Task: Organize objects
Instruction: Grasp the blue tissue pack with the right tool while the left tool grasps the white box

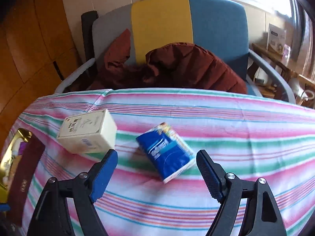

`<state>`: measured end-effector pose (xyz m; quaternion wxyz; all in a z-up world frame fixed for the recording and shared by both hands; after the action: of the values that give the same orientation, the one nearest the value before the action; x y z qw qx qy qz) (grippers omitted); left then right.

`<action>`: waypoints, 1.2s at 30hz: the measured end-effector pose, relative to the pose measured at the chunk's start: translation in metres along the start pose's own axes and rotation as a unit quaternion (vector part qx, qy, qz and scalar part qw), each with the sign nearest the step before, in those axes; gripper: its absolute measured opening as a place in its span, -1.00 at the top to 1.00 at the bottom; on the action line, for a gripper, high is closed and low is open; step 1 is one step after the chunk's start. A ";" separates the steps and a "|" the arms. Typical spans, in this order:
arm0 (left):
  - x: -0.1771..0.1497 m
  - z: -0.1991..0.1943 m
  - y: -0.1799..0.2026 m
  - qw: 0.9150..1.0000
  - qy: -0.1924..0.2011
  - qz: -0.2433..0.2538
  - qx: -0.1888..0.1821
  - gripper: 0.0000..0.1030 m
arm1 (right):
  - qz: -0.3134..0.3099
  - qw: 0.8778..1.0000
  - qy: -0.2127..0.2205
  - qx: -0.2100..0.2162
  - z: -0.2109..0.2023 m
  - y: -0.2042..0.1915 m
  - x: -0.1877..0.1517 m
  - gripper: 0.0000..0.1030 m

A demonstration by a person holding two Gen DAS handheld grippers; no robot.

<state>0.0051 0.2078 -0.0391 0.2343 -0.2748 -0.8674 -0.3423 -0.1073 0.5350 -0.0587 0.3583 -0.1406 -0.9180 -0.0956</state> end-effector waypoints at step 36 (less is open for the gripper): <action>0.178 0.202 -0.025 0.959 -0.156 0.220 0.090 -0.60 | 0.071 0.995 -0.020 -0.066 -0.001 0.011 -0.064 -0.04</action>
<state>-0.1862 0.3949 -0.0774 0.1896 -0.4861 -0.8388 -0.1555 -0.0584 0.5328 -0.1011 0.3359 -0.2307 -0.9043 -0.1272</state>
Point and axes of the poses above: each gripper's, at about its wrist camera, not at the fingertips, and z roughly the way its jaws point, y to its right, x to its top, the point moved 1 cm from there along z, roughly the way its jaws point, and after that the axes turned 15 degrees about -x, right-handed, at the moved point
